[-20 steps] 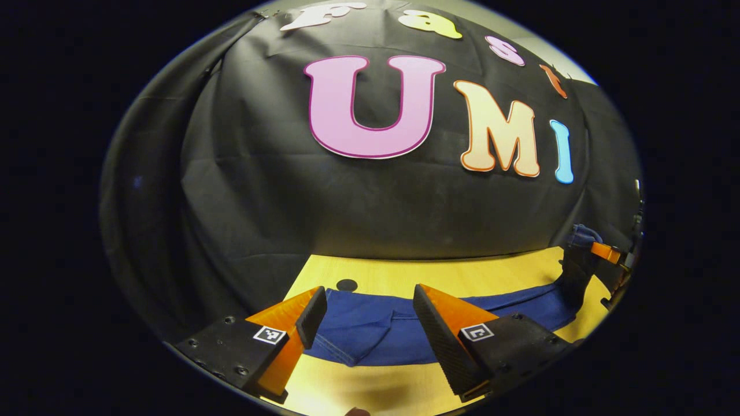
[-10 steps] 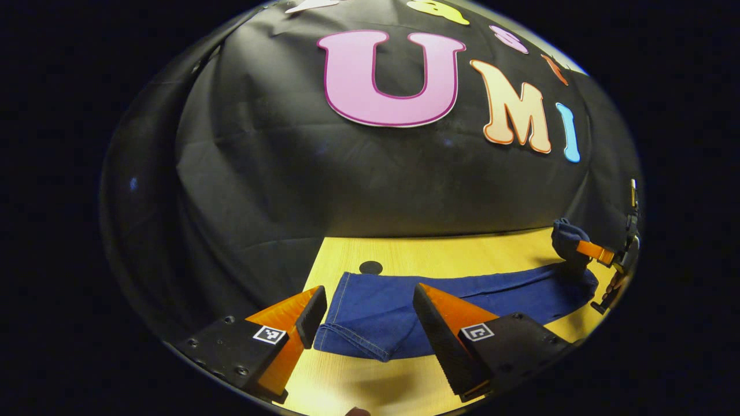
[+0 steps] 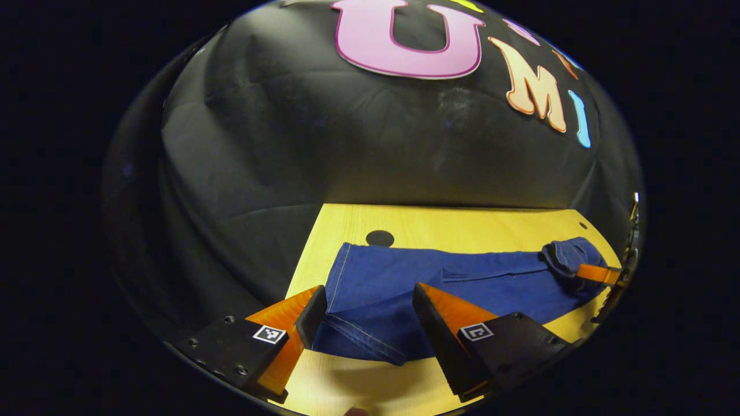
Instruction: Grasp the waist and the cuffs of the jeans and fold them to make the two legs overlap; first hold the waist and fold one-third of the jeans toward the cuffs, then hold the cuffs and fold the remaining one-third in the same direction to finish folding.
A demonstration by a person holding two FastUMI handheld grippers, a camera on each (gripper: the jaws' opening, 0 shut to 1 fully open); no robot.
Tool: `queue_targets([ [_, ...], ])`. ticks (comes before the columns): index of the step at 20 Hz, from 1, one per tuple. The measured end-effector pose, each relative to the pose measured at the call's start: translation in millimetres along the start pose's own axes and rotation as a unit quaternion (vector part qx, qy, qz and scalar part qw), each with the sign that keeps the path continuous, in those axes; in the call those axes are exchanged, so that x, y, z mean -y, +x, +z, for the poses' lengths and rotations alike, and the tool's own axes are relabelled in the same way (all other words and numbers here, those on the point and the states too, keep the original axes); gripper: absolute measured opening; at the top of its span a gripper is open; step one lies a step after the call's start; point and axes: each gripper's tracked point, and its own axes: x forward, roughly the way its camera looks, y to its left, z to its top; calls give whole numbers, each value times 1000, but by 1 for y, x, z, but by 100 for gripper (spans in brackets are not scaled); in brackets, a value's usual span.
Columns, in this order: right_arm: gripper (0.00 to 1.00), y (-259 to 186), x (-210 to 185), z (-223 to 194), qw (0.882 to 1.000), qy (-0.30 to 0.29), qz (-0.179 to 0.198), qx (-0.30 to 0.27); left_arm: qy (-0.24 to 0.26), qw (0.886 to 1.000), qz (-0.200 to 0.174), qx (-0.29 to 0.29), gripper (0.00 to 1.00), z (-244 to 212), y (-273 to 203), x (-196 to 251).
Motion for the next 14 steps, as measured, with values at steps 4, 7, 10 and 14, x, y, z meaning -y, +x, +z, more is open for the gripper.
queue_targets([
  [4,96,-14,2,-10,1000,-27,-6,-1,-11,999,-10,-38,93,-30,36,-11],
  [7,95,-30,5,3,999,-35,-7,9,-53,996,-14,-74,93,-55,57,-20],
  [10,95,-42,7,19,999,-36,-12,25,-64,994,-24,-82,92,-56,61,-26],
  [14,95,-49,11,22,999,-32,-15,28,-28,992,-27,-118,89,-64,55,-28],
])
